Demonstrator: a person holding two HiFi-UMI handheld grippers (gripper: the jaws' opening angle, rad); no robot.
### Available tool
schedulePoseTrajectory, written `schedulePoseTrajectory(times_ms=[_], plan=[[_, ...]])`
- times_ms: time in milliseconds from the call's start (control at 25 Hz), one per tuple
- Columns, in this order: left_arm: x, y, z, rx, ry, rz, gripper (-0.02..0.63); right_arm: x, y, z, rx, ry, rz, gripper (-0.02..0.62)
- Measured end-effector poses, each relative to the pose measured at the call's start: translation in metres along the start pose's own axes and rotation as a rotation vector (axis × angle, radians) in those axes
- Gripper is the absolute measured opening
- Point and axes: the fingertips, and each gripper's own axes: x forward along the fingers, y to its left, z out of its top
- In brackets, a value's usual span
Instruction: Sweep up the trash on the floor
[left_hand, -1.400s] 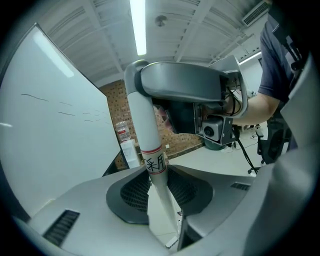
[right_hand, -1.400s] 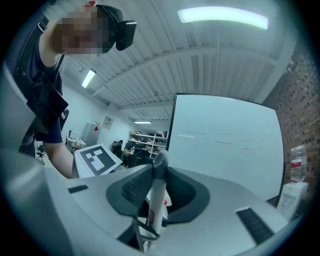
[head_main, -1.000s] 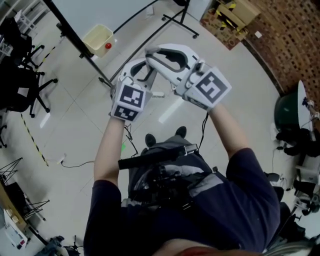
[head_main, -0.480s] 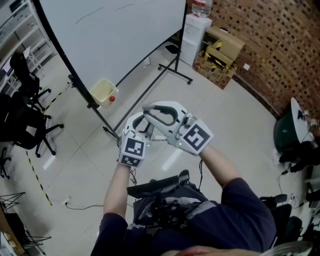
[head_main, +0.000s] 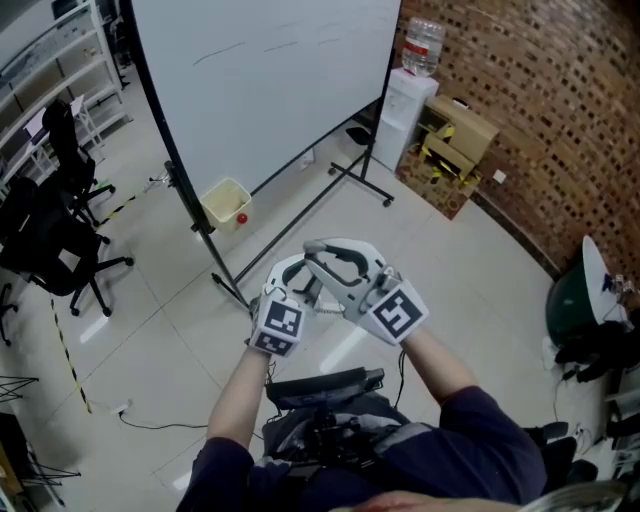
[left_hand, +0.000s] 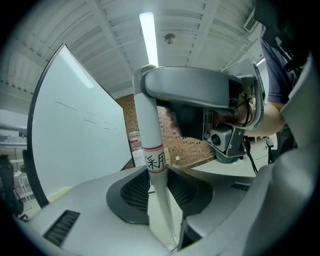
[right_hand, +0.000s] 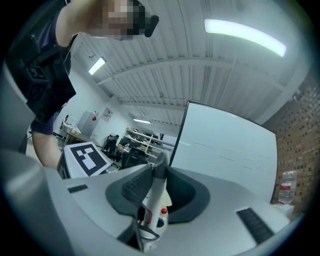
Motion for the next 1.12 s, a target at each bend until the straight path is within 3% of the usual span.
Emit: schedulePoseTrajectory(times_ms=[240,640,840,920,1120], plan=[[-0.009,-0.008,0.015,-0.024,-0.040,0.029,0.107,-0.017,-0.002,0.012,0.007,-0.007,-0.040,0.103],[-0.007,-0.050,0.017,-0.020,0.014,0.099,0.107,-0.067,-0.006,0.011,0.067,-0.079,0.026,0.097],[-0.005,-0.076,-0.001,-0.068,0.066,0.151,0.106,-0.095,0.003,-0.013,0.091,-0.051,0.105,0.118],[-0.005,-0.083,-0.002,-0.107,0.060,0.180,0.104,-0.111,0.007,-0.029,0.098,-0.026,0.130,0.154],[-0.014,-0.083,0.013,-0.188,0.038,0.229,0.104,-0.135,0.019,-0.105,0.189,0.126,0.184,0.221]])
